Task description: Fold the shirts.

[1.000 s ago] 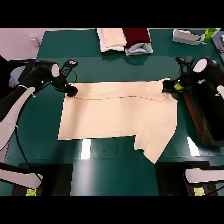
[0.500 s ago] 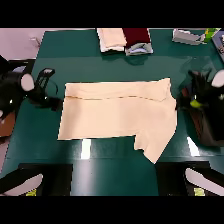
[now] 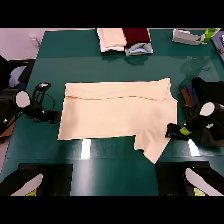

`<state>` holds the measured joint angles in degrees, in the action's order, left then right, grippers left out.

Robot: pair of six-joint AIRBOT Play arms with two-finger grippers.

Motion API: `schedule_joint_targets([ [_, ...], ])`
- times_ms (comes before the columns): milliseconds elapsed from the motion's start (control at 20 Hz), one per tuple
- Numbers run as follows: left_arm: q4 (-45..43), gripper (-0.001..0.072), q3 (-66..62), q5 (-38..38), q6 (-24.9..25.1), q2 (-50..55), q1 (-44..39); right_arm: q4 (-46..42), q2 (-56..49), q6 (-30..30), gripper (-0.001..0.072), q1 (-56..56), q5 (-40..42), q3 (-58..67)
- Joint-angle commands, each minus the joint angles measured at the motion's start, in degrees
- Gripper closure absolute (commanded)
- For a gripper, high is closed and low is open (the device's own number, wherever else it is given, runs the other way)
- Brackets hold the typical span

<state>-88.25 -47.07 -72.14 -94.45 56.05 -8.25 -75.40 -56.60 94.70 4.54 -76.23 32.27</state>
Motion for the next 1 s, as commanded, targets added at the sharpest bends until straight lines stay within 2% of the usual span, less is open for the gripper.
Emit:
schedule_joint_targets([
  [0, 0.2, 0.0221, 0.5, 0.0, -0.2, -0.4, 0.0, 0.8, 0.4, 4.0, 0.0246, -5.1, 3.3, -2.7],
  [100, 0.2, 0.0221, 0.5, -0.3, -0.1, -0.4, 0.0, 0.7, 0.4, 4.8, 0.0288, -7.2, 5.0, -2.7],
  [200, 0.2, 0.022, 0.5, -0.7, 0.0, -0.4, 0.0, 0.6, 0.4, 4.7, 0.0527, -8.3, 6.2, -2.7],
  [250, 0.2, 0.0219, 0.6, -0.7, 0.0, -0.4, 0.0, 0.7, 0.4, 4.7, 0.0679, -8.4, 6.2, -2.7],
  [450, 1.6, 0.0218, 6.6, 0.0, 0.4, -0.3, 0.0, 0.7, 0.4, 4.7, 0.0693, -8.4, 6.2, -2.7],
  [700, 10.5, 0.022, 15.1, 6.6, 0.4, -0.3, 0.0, 0.7, 0.4, 4.7, 0.0693, -8.4, 6.3, -2.7],
  [950, 10.9, 0.0221, 16.7, 7.2, 0.4, 0.2, 0.0, 0.7, 0.4, 3.8, 0.0693, -8.4, 6.4, -2.7],
])
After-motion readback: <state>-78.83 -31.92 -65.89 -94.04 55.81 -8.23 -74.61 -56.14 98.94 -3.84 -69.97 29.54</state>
